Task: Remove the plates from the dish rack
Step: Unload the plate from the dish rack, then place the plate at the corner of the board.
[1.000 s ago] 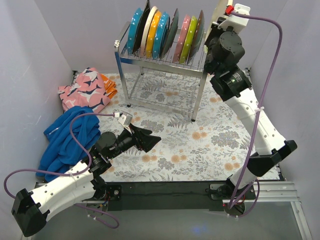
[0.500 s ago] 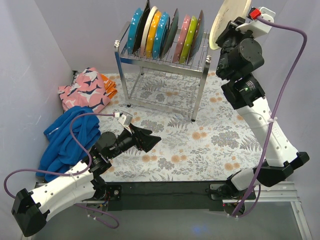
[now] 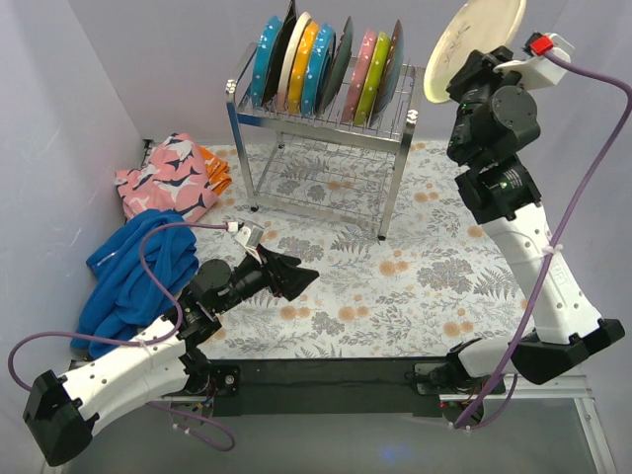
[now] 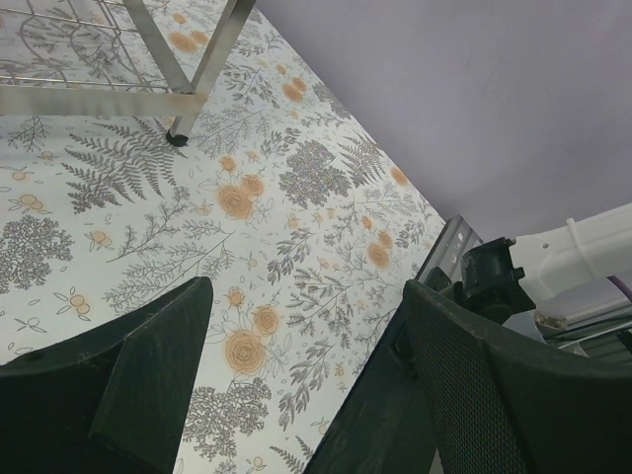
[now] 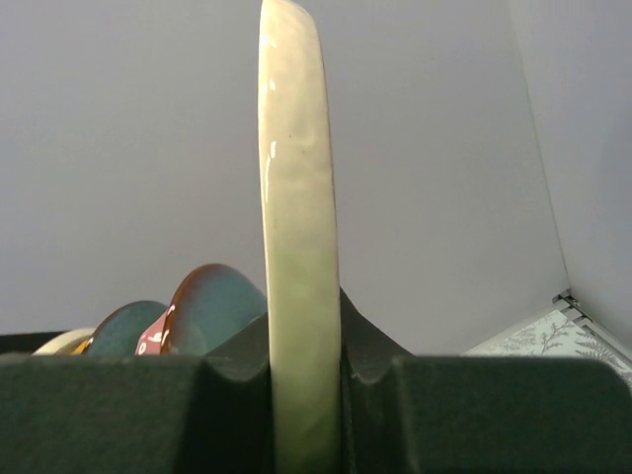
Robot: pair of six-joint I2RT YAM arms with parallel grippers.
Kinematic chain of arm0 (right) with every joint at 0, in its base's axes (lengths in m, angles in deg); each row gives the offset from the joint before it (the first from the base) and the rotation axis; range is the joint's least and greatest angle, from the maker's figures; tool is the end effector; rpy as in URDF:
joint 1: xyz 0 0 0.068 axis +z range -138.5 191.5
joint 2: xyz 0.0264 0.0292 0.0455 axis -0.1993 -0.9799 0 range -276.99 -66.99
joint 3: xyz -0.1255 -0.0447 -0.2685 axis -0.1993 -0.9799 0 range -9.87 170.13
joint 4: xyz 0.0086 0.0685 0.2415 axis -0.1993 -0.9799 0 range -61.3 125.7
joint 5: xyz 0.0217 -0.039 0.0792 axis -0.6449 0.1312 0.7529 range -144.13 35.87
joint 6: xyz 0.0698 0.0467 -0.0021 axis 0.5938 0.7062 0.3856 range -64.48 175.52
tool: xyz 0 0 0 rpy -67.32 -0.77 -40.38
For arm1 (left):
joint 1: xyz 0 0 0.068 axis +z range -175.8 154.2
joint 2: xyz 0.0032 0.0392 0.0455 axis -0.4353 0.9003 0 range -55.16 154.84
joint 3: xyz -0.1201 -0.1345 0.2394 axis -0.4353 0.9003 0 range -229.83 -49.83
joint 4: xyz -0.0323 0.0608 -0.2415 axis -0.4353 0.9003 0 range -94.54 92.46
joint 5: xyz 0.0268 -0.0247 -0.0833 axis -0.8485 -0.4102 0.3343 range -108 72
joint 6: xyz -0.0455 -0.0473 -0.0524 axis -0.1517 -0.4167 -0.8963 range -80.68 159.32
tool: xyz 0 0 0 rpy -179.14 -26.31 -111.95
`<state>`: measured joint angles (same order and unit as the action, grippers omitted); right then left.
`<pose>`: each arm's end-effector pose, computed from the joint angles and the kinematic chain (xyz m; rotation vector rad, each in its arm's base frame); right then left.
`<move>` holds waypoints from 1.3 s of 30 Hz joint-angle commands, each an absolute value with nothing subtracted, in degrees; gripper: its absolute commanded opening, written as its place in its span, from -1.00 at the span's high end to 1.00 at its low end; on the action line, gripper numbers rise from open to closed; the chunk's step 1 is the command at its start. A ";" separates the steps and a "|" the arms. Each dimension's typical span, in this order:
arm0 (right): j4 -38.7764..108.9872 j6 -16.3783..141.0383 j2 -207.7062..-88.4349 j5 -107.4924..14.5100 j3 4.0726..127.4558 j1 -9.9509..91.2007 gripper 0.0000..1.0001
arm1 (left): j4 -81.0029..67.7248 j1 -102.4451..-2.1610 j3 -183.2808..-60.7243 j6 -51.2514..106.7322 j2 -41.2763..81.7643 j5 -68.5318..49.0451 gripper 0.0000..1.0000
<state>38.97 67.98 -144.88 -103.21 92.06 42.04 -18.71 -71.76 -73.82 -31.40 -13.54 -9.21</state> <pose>0.2494 0.0826 0.6050 0.5913 1.1211 0.1795 0.1236 -0.1440 0.2846 -0.2755 1.9017 -1.6129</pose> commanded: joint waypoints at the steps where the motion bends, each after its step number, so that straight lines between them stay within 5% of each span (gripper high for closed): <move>1: 49.59 73.53 -139.77 -100.98 92.00 38.23 0.97 | -19.39 -72.03 -74.00 -30.64 -13.50 -9.04 -0.53; 14: 43.35 88.64 -134.67 -93.44 81.20 22.85 0.97 | -19.83 -72.03 -74.00 -30.55 -12.27 -8.86 -0.53; 39: 43.78 110.79 -111.20 -79.81 33.74 6.07 0.97 | -20.80 -72.03 -73.92 -30.90 -11.13 -7.19 -0.53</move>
<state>32.87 104.88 -114.80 -84.00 37.53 10.53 -20.02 -71.76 -73.82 -31.40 -10.41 -7.72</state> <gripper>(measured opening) 0.219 0.763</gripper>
